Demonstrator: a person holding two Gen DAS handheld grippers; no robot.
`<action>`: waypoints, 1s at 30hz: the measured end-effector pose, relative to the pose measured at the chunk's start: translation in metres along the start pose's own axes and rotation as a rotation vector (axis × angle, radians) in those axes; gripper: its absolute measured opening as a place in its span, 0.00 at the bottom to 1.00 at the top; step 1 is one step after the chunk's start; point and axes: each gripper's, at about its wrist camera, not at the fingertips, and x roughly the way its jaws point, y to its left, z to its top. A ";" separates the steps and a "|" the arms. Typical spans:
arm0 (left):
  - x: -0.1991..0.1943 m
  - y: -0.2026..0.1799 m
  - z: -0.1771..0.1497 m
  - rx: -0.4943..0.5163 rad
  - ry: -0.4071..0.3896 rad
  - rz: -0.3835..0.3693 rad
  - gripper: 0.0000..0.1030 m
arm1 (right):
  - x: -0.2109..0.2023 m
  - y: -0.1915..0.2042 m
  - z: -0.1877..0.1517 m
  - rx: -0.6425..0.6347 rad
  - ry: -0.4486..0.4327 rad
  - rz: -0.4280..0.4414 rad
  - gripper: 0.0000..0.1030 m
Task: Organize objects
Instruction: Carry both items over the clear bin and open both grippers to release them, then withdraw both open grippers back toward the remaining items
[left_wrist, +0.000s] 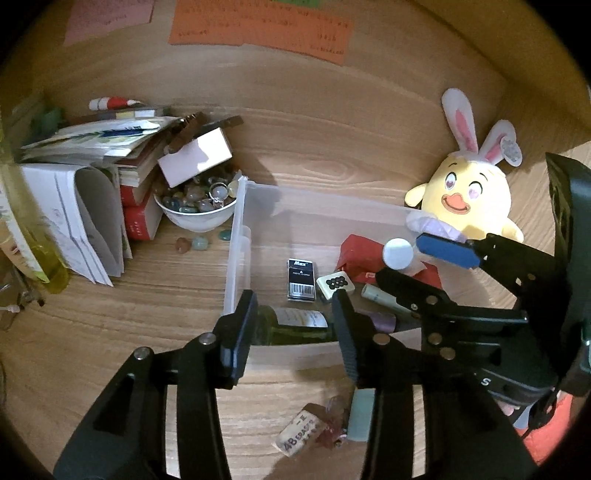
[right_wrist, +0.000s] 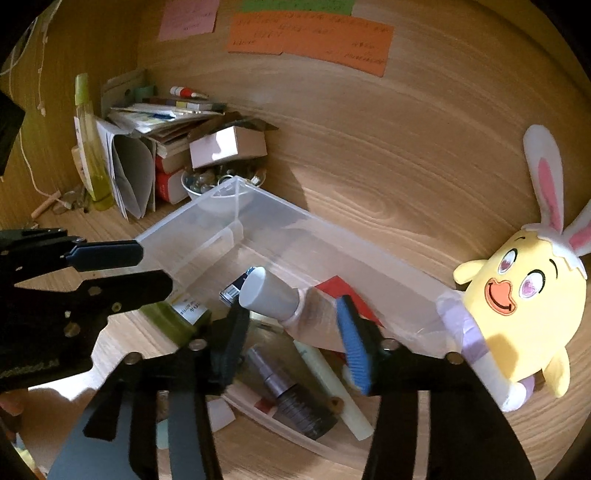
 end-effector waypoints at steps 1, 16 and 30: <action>-0.002 0.000 0.000 0.001 -0.004 0.000 0.41 | -0.002 0.000 0.000 0.003 -0.007 0.000 0.52; -0.043 -0.004 -0.022 0.060 -0.052 0.036 0.59 | -0.045 0.008 -0.009 0.010 -0.058 0.032 0.71; -0.021 0.012 -0.069 0.054 0.076 0.038 0.59 | -0.051 0.025 -0.056 0.060 -0.012 0.057 0.74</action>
